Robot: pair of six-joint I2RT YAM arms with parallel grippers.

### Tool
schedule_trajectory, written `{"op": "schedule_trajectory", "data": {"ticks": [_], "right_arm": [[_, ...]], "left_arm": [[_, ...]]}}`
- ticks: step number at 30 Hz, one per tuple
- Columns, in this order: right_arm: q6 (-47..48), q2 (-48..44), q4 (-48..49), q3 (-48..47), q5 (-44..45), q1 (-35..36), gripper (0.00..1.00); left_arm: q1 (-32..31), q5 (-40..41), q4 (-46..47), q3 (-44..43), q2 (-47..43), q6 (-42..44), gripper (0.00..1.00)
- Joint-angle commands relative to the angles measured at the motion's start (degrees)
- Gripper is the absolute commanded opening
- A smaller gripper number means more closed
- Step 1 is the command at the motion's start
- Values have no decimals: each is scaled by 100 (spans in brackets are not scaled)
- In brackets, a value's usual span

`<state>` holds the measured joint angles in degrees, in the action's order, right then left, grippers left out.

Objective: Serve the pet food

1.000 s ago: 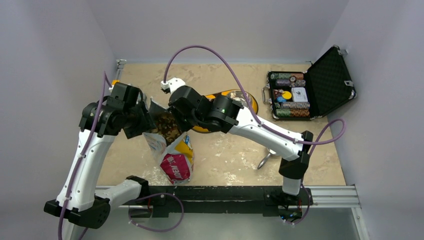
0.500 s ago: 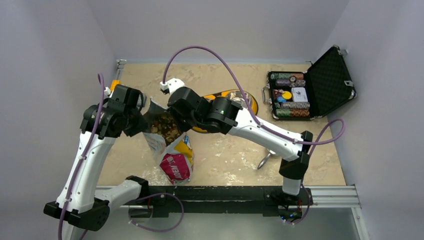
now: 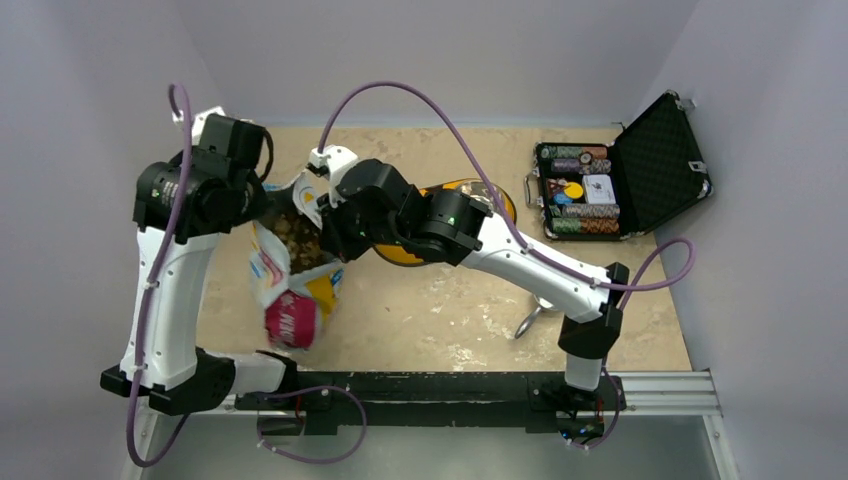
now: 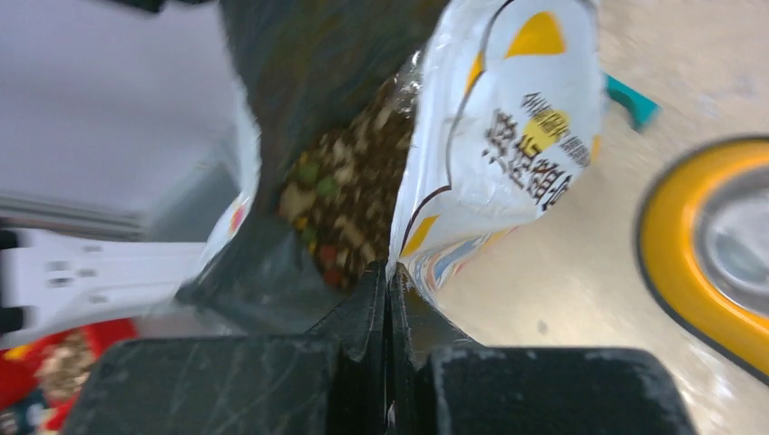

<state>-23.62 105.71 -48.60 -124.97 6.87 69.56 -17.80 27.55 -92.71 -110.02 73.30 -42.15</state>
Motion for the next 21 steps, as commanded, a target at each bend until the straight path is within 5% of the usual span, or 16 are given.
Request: {"op": "schedule_trajectory", "data": {"ticks": [1,8,13,18,21], "right_arm": [[-521,-195,1545,-381,-953,-57,0],[-1426,-719,1872,1880,-977,-926,0],[-1358,-864,2143,3343,-1870,-1474,0],[-854,-956,1471,3475,-1527,-1481,1],[-513,-1133,1305,3435,-1325,-1480,16]], "left_arm": [[49,1848,-394,-1685,-7,891,0],[40,-558,470,228,-283,1325,0],[40,-2432,1512,2154,-611,1242,0],[40,-3452,2056,2441,-643,928,0],[40,-3642,2107,2219,-586,858,0]]}}
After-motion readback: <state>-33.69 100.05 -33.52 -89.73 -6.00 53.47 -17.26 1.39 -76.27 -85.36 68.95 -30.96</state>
